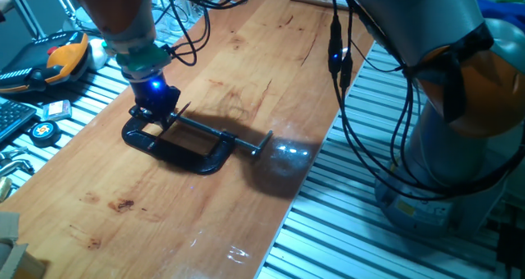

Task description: Insert the pencil into the pencil sharpener

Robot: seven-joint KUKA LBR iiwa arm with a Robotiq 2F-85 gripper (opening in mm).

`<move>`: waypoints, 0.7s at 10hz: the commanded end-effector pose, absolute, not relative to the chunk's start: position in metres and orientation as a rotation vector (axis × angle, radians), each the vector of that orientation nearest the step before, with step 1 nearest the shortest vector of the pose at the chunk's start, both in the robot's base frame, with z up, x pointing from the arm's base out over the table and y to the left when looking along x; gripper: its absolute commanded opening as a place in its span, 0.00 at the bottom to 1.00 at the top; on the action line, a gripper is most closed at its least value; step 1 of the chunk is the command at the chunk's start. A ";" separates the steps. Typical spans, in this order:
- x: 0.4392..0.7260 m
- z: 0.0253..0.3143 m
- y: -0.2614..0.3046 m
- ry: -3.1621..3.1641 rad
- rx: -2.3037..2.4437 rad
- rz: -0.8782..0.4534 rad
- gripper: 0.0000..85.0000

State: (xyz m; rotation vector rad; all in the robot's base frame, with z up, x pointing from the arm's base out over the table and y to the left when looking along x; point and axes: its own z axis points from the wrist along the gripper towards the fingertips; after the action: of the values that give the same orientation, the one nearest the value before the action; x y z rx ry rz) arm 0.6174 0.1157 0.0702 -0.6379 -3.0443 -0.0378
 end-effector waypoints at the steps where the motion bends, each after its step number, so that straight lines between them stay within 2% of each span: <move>1: 0.617 0.071 0.116 -3.042 -0.763 -0.063 0.00; 2: 0.619 0.070 0.117 -3.054 -0.846 -0.106 0.00; 3: 0.619 0.070 0.117 -3.071 -0.924 -0.115 0.40; 4: 0.619 0.070 0.117 -3.062 -0.975 -0.108 0.60; 7: 0.622 0.075 0.119 -2.974 -1.162 -0.040 0.60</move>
State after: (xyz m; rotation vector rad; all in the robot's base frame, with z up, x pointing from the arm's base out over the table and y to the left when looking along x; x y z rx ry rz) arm 0.6218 0.1188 0.0753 -1.0204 -3.0223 -0.0413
